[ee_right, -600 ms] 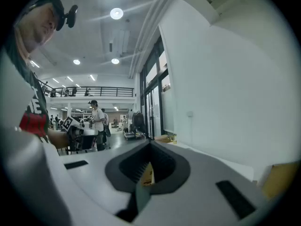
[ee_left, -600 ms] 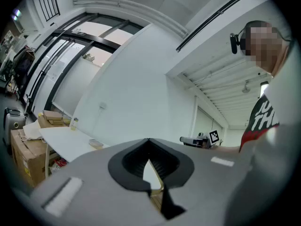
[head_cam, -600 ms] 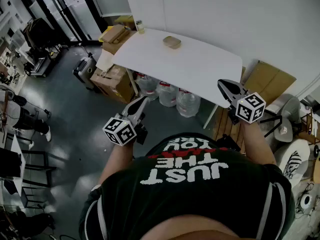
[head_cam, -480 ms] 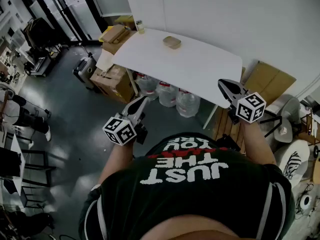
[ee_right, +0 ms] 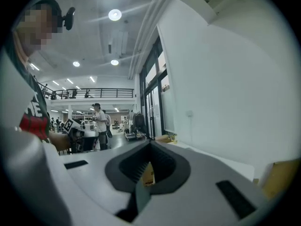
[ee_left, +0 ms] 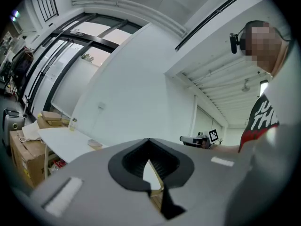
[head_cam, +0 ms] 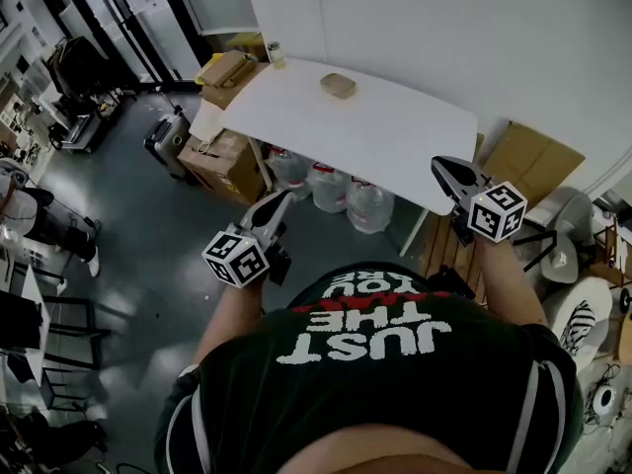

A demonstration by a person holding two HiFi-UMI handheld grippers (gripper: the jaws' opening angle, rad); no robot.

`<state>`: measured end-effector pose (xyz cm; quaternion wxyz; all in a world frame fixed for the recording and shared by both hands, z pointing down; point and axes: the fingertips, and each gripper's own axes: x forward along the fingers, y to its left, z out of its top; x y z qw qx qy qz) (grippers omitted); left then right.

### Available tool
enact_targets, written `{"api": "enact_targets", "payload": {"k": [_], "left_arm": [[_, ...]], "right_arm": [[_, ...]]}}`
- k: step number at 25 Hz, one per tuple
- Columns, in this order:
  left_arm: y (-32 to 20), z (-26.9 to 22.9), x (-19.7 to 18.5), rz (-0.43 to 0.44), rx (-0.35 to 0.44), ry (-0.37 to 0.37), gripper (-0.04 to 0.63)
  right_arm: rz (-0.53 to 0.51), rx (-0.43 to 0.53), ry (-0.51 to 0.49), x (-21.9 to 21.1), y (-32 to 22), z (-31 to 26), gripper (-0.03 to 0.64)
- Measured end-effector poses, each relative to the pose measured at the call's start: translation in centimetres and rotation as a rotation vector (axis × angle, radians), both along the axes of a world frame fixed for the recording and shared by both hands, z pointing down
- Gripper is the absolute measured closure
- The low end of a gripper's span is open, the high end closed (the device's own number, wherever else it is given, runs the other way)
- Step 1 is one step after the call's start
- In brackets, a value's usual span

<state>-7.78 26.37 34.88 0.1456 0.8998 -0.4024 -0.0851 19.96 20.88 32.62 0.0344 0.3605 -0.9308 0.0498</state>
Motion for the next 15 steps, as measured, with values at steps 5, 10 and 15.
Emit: {"api": "enact_targets", "payload": {"k": [5,10,15], "left_arm": [[-0.4,0.1,1.0,-0.003,-0.004,-0.006,0.588],[-1.3,0.3,2.7,-0.013,-0.004,-0.014,0.588],[-2.2,0.2,4.7,-0.029,-0.001,-0.020,0.588]], "right_arm": [[-0.011,-0.019,-0.041,1.1,-0.5,0.1,0.609],[-0.037,-0.014,-0.048,2.5,-1.4,0.4,0.609],[-0.064,-0.021,-0.055,4.2,-2.6,0.7,0.609]]}}
